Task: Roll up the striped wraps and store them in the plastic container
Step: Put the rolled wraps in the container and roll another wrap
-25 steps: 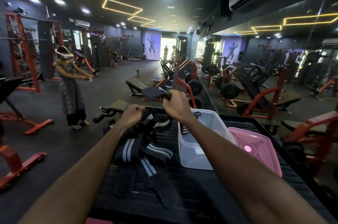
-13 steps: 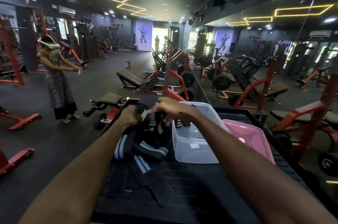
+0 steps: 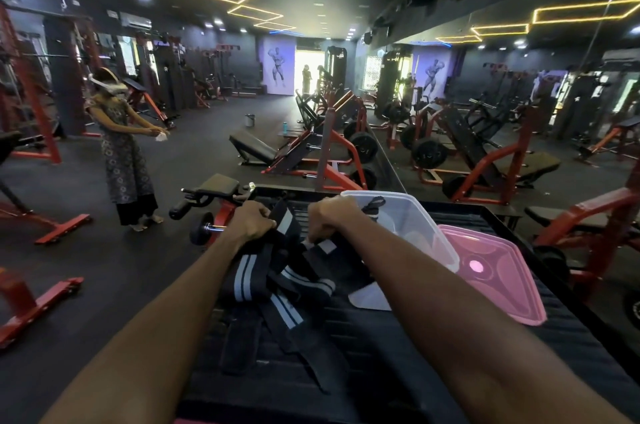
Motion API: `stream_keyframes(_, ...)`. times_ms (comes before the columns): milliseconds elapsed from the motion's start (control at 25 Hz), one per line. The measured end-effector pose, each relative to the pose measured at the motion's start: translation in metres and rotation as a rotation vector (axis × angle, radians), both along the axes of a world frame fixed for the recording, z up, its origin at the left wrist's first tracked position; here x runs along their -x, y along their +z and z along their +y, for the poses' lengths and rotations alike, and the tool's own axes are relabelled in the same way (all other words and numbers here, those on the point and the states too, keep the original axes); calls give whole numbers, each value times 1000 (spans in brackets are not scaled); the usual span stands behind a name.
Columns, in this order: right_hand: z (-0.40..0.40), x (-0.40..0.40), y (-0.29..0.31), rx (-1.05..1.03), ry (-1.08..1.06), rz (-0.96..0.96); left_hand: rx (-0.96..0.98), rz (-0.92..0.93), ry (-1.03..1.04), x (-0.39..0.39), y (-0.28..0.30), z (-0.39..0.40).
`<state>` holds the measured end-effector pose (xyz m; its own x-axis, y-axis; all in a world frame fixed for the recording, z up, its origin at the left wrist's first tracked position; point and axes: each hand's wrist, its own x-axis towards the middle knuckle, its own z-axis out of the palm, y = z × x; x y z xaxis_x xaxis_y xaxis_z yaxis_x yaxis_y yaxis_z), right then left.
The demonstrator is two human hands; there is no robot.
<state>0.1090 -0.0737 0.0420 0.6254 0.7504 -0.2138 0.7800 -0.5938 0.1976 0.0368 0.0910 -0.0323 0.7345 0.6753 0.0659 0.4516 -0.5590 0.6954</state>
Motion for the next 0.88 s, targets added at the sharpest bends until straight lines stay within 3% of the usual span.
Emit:
stream_keyframes(200,33,-15,-40,-151,24,212,-46,76,-12,1,-3,-5)
stream_keyframes(400,44,-25,-59,-225,-33,300,-81,78,-8,-2,-5,-6)
stream_keyframes(640,41,-29,-31,-765,-240,707,-85,-186,77,-8,14,-9)
stream_keyframes(880,19,-26,12,-1321,-449,689,-182,-381,67,-14,57,-23)
